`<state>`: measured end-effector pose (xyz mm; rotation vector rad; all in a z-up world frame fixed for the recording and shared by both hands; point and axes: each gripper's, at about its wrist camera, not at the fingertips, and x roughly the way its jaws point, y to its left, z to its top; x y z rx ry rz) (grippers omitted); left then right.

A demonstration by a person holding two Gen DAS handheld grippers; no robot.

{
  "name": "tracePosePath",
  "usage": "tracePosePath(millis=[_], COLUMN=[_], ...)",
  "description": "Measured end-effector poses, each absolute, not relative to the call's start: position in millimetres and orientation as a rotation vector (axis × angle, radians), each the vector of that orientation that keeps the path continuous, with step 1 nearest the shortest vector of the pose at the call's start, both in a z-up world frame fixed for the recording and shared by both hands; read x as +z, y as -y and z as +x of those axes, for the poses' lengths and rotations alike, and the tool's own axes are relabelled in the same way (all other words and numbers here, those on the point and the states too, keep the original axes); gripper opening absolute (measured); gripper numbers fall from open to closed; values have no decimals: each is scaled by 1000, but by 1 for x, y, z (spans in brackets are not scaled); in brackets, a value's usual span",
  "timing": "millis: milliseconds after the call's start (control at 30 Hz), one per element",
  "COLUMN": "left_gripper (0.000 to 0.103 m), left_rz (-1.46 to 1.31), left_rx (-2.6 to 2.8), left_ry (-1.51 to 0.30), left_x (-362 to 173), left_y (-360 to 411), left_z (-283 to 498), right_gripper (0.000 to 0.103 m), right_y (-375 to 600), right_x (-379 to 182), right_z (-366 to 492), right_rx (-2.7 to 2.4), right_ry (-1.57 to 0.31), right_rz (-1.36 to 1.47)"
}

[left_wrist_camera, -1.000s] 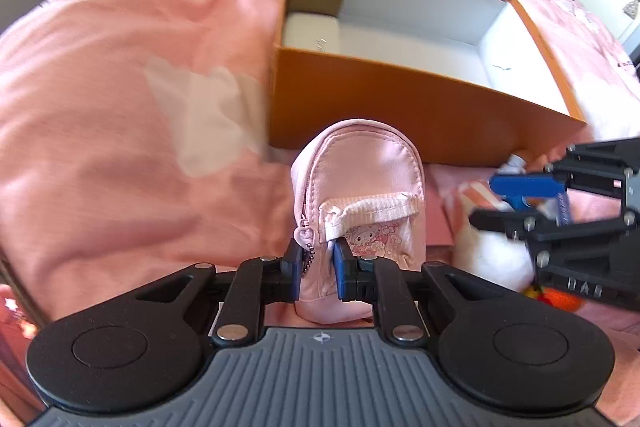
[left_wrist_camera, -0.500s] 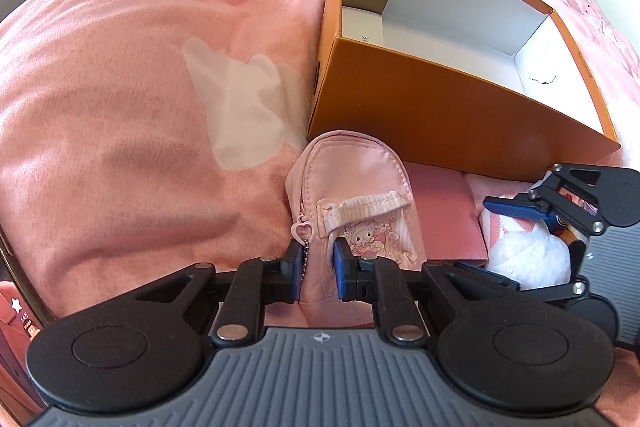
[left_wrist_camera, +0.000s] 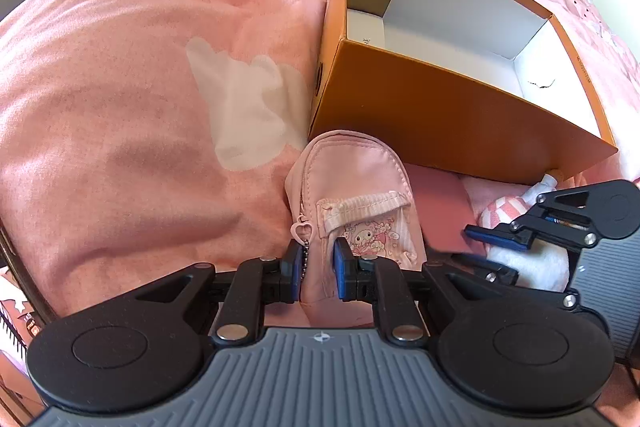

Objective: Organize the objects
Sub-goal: 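Grasp the pink card holder with right gripper while left holds the backpack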

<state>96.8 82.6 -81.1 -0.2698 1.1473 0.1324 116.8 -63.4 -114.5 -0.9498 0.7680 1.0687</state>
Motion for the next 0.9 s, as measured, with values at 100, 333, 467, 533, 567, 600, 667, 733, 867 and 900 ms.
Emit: tracePosePath(millis=[100, 333, 467, 533, 567, 600, 667, 733, 867, 900], left_gripper=[18, 18, 18, 18, 18, 18, 18, 18, 18, 18], left_rz=[-264, -241, -233, -225, -220, -216, -201, -195, -198, -199], left_rx=[134, 130, 126, 121, 117, 113, 107, 104, 104, 104], left_ry=[-1142, -1124, -1120, -1123, -1124, -1125, -1122, -1126, -1132, -1133], left_x=[-79, -72, -70, -73, -74, -76, -79, -81, -84, -85], left_y=[-82, -79, -78, -76, -74, -72, -68, -66, -66, -67], left_z=[96, 90, 90, 90, 91, 92, 94, 96, 100, 100], right_gripper=[11, 1, 0, 0, 0, 0, 0, 0, 1, 2], right_y=[68, 77, 85, 90, 90, 91, 89, 88, 88, 88], right_x=[-103, -58, -33, -27, -26, -29, -41, -53, -66, -67], right_z=[112, 113, 124, 134, 140, 146, 157, 167, 179, 181], right_rx=[1049, 1066, 1113, 1143, 1144, 1137, 1091, 1031, 949, 939], right_ry=[-732, -690, -752, -825, -861, -898, -958, -983, -977, -982], right_rz=[-932, -840, -715, -618, -580, -550, -513, -494, -470, -457])
